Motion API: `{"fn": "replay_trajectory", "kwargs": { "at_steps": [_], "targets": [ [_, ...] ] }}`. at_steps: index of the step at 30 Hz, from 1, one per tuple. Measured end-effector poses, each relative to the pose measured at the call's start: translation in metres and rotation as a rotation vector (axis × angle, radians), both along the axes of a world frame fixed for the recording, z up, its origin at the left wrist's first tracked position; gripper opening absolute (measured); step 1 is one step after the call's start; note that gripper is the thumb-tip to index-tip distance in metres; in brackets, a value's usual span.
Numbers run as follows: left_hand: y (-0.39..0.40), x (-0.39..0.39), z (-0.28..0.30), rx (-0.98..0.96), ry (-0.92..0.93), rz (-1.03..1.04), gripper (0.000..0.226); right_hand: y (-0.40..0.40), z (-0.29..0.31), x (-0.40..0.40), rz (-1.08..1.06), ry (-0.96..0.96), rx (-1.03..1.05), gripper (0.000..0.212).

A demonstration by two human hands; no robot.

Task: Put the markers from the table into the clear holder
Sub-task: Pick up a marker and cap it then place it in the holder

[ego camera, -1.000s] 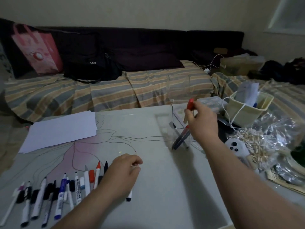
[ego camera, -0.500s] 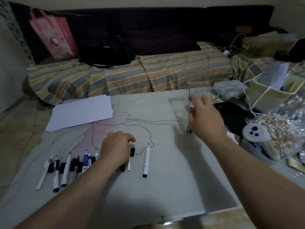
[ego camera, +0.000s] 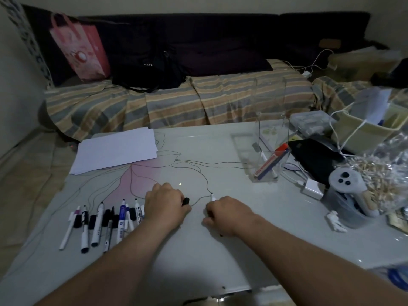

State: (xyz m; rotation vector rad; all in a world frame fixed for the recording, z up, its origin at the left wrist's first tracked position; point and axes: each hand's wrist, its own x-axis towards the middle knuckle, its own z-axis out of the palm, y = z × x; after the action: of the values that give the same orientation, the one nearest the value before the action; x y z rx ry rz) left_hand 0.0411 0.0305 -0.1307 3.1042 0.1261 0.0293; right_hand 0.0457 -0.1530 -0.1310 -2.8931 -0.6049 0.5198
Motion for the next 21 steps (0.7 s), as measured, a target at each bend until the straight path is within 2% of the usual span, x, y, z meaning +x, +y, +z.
{"fn": "replay_trajectory", "kwargs": {
  "at_steps": [5, 7, 11, 15, 17, 21],
  "targets": [
    [-0.011, -0.002, -0.004, 0.000, -0.019, -0.118, 0.029, -0.017, 0.004, 0.009, -0.119, 0.001, 0.075, 0.006],
    [-0.013, -0.002, -0.001, -0.080, 0.013, -0.133, 0.023, -0.024, 0.010, 0.014, -0.174, -0.004, 0.144, 0.005],
    [-0.018, -0.004, 0.012, -0.719, 0.019, -0.047, 0.012, -0.037, 0.022, 0.019, -0.300, 0.000, 0.305, 0.007],
    [-0.022, -0.006, 0.020, -1.294, 0.079, -0.098, 0.036, -0.047, 0.031, 0.019, -0.351, -0.020, 0.375, 0.008],
    [-0.025, -0.007, 0.025, -1.410, 0.068, -0.111, 0.043, -0.050, 0.033, 0.018, -0.380, -0.007, 0.413, 0.011],
    [-0.029, -0.008, 0.030, -1.447, 0.029, -0.082, 0.035, -0.052, 0.036, 0.016, -0.375, 0.005, 0.422, 0.013]
  ]
}}
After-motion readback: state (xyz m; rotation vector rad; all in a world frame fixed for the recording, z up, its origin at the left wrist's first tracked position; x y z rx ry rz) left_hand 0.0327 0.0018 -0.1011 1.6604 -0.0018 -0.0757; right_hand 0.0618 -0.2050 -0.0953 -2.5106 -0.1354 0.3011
